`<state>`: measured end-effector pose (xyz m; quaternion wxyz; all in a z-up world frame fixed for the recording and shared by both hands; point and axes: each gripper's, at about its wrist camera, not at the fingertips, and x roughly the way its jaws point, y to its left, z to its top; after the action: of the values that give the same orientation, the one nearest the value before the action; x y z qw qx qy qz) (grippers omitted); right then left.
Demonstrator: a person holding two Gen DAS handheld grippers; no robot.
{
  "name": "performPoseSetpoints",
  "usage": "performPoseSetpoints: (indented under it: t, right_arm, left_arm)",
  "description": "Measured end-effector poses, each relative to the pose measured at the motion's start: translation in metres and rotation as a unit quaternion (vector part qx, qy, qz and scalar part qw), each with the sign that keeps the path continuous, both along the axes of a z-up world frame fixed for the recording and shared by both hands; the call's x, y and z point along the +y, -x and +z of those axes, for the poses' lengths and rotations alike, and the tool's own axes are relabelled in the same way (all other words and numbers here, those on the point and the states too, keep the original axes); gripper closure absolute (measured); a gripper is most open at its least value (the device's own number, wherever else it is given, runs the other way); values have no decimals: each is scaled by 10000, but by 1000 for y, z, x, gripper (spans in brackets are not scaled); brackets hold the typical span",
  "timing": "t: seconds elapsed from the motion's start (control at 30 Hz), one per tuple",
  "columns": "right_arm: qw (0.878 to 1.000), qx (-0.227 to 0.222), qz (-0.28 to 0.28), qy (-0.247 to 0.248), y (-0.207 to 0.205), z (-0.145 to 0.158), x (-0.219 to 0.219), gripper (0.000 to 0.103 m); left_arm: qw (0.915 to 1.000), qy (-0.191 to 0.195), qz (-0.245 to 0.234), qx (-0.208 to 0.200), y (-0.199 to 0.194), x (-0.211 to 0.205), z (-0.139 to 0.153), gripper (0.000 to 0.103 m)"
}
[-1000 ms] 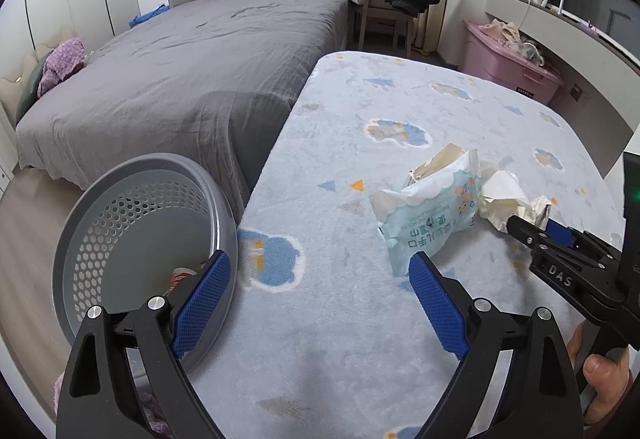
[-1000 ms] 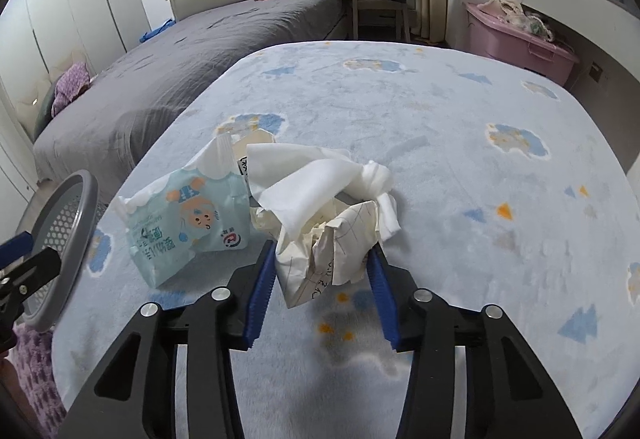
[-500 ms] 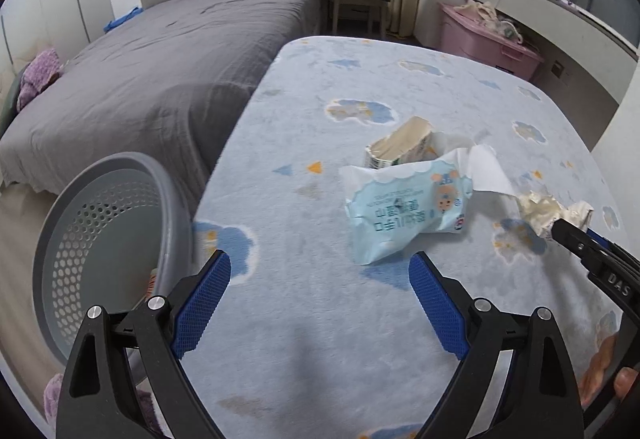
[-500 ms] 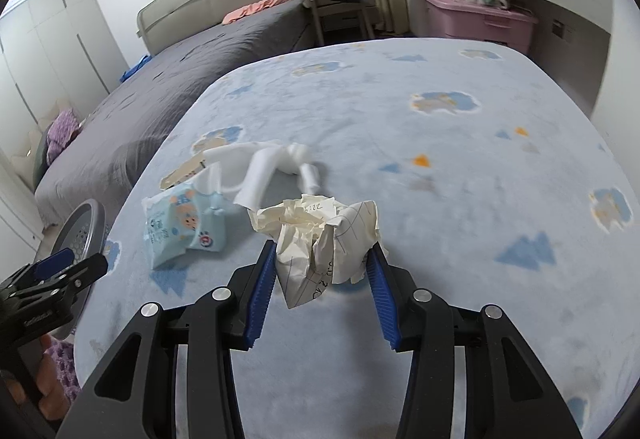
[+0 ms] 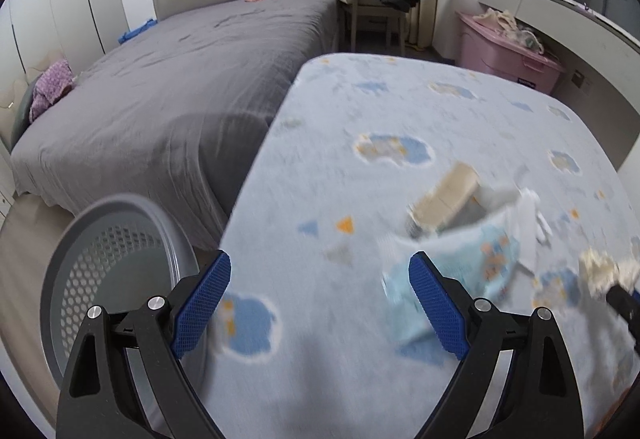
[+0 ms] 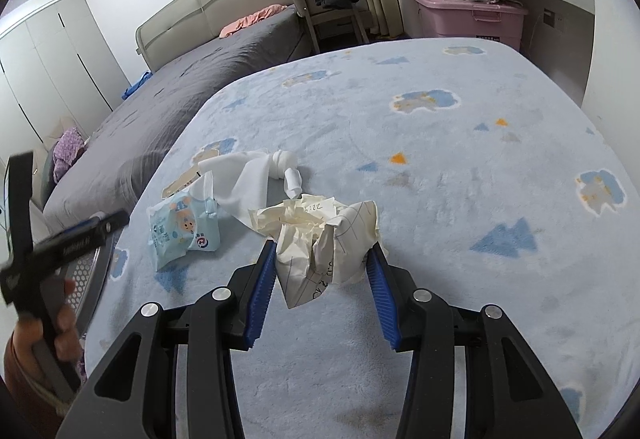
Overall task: Collect trash
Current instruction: 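Lift the crumpled paper with the right gripper while the left gripper approaches the blue wipes pack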
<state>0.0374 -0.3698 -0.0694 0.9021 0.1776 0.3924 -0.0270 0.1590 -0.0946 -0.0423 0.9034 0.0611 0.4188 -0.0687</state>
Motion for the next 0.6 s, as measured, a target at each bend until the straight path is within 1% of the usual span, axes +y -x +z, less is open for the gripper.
performPoseSetpoints:
  t: [0.17,0.27,0.37,0.43,0.53,0.6]
  right_arm:
    - [10000,9,25,-45,-2,-3,-1,59]
    - [10000,10,39,-68,-4,-4,-2,59]
    - [10000,19,42,-87,-5,-5,-2,59]
    - [9999,16,38,-95,-5,-5,-3,59]
    - [9999,2,36,-113,-5,-5,-3,59]
    - [9999,-11,35,-131,-4,-5,-4,59]
  left_arm:
    - [9998,-165,-62,-19,-25,1,-6,14]
    - [9998,-180,-61,20,-35,2,-9,14]
    - [9998,-101,-152,4,-33,2,-7,14]
    - [9994,-37,-354,11,-27,0,-6,14]
    - [9965,63,-838,49,-18,-6,-6,14]
    - [9915,8,-1299,21,-11,-11,-6,14]
